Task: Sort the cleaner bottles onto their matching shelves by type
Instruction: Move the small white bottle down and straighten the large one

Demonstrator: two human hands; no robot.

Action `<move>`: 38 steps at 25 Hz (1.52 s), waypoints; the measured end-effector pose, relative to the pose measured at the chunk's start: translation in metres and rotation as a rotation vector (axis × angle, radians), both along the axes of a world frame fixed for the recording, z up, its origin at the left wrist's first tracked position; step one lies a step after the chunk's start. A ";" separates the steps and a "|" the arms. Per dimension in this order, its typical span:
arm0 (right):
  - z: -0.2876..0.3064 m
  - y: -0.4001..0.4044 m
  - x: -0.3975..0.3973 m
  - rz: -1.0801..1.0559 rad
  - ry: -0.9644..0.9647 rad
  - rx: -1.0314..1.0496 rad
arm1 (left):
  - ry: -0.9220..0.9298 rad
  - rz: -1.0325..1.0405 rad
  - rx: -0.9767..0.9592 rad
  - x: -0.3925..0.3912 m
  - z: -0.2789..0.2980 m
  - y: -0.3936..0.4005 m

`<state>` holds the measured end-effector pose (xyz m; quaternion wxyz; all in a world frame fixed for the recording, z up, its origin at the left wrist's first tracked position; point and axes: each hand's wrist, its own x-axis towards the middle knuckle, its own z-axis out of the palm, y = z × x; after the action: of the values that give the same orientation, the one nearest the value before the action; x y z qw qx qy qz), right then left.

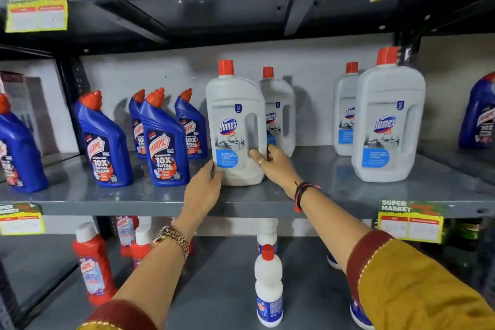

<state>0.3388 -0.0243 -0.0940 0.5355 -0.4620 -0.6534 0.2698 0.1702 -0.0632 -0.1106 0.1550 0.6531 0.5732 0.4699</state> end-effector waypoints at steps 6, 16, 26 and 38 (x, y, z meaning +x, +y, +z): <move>-0.006 -0.008 0.054 -0.102 0.124 -0.047 | 0.001 -0.247 -0.127 0.030 0.005 0.026; -0.014 -0.018 0.074 -0.117 0.235 -0.030 | -0.053 -0.194 -0.181 0.059 0.005 0.039; -0.012 -0.019 0.074 -0.101 0.187 -0.053 | -0.043 -0.176 -0.170 0.058 0.005 0.036; -0.011 -0.023 0.075 -0.092 0.196 -0.082 | -0.061 -0.177 -0.159 0.059 0.004 0.035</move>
<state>0.4141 -0.0469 -0.1049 0.5892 -0.4844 -0.5646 0.3154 0.2288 -0.0286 -0.1063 0.2645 0.6720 0.5439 0.4274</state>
